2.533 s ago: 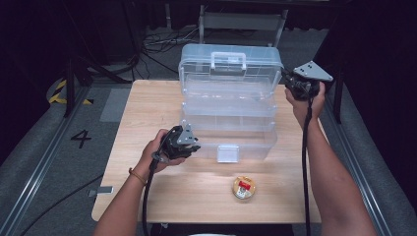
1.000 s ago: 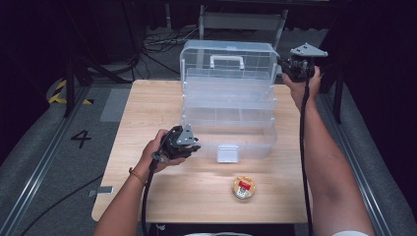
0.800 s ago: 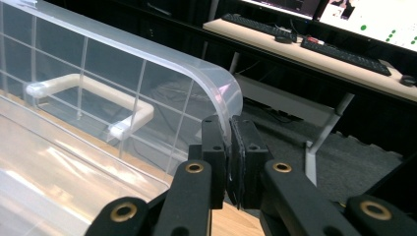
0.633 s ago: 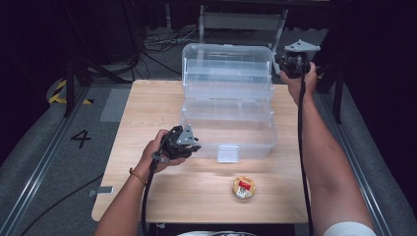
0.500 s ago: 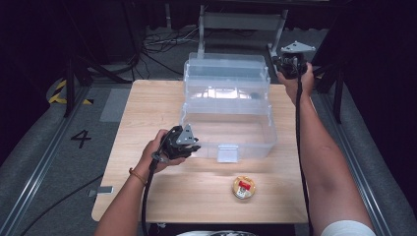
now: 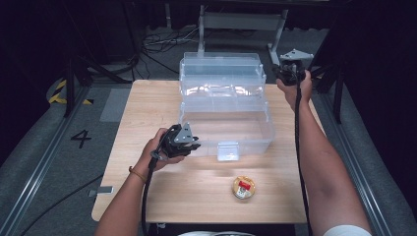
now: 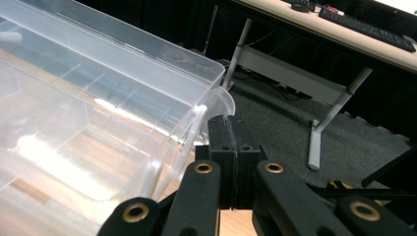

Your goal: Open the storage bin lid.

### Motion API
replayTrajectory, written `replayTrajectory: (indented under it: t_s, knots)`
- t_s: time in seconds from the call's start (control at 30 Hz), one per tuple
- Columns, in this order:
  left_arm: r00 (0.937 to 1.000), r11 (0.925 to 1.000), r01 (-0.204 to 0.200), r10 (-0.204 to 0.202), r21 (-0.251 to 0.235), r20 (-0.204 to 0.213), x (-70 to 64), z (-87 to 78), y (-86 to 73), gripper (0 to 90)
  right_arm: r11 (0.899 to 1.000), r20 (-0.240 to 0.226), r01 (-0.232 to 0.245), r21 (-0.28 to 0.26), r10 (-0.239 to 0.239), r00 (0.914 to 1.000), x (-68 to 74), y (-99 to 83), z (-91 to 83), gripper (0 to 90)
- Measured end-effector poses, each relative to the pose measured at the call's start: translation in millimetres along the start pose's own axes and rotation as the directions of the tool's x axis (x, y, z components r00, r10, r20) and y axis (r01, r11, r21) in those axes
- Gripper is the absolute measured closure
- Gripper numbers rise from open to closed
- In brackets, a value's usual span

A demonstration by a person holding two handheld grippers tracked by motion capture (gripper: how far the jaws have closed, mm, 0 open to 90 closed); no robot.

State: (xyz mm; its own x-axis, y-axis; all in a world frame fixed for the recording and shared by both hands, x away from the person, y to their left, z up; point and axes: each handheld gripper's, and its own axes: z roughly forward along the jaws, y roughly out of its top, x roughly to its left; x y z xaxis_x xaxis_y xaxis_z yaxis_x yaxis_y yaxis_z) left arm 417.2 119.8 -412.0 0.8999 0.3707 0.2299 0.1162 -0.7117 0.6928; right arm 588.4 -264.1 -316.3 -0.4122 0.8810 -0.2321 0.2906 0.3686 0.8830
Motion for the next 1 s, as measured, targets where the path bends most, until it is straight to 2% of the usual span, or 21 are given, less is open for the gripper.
replayTrajectory:
  t_s: [0.07,0.27,0.37,0.53,0.57,0.6,0.67,0.8,0.83,0.9,0.93,1.0]
  knots:
    - [0.9999,1.0000,0.005,-0.005,0.006,-0.015,0.9,-2.6,-1.9,71.0,1.000,-0.006,-0.014,-0.009,0.014,0.9999,-2.1,-3.2,-7.1,90.0]
    - [0.9998,0.9999,0.010,-0.010,0.008,-0.014,4.2,-7.2,-6.3,70.3,1.000,-0.028,-0.010,-0.013,0.010,0.9996,-2.1,-7.5,-25.2,90.0]
    - [0.9994,0.9996,0.029,-0.029,0.000,-0.017,4.0,-7.2,-7.3,68.8,1.000,-0.042,-0.005,-0.016,0.005,0.9991,-0.6,-11.1,-36.3,90.0]
    - [0.9979,0.9982,0.060,-0.060,-0.011,-0.026,5.5,-10.8,-11.4,63.3,1.000,-0.069,0.012,0.003,-0.012,0.9975,3.0,-19.1,-51.3,90.0]
    - [0.9980,0.9988,0.050,-0.050,-0.004,-0.039,4.0,-10.7,-11.1,62.9,1.000,-0.089,0.014,0.010,-0.013,0.9960,5.0,-21.1,-57.3,90.0]
    - [0.9980,0.9988,0.050,-0.050,-0.004,-0.039,4.0,-10.7,-11.1,63.0,1.000,-0.089,0.014,0.010,-0.013,0.9960,5.0,-21.1,-57.3,90.0]
    - [0.9976,0.9988,0.049,-0.049,0.001,-0.050,2.9,-11.1,-9.7,61.5,1.000,-0.109,0.017,0.011,-0.015,0.9939,7.6,-22.3,-64.0,90.0]
    - [0.9963,0.9984,0.055,-0.056,-0.007,-0.065,1.3,-13.0,-9.0,57.6,0.998,-0.151,0.063,0.014,-0.060,0.9867,21.0,-26.5,-84.9,90.0]
    - [0.9962,0.9986,0.053,-0.053,-0.007,-0.070,0.6,-13.1,-8.7,57.6,0.998,-0.151,0.063,0.014,-0.060,0.9867,21.0,-26.5,-84.9,90.0]
    - [0.9962,0.9979,0.058,-0.060,-0.030,-0.064,-1.4,-16.1,-6.4,61.2,0.998,-0.160,0.060,0.015,-0.057,0.9854,24.8,-28.6,-90.8,90.0]
    - [0.9963,0.9982,0.050,-0.052,-0.032,-0.068,-2.3,-17.1,-5.3,65.8,0.996,-0.147,0.085,0.024,-0.081,0.9859,28.7,-30.8,-93.7,89.6]
    - [0.9948,0.9985,0.046,-0.049,-0.029,-0.090,-4.2,-18.5,-2.7,65.1,0.995,-0.159,0.093,0.032,-0.087,0.9835,31.9,-33.9,-96.5,88.0]
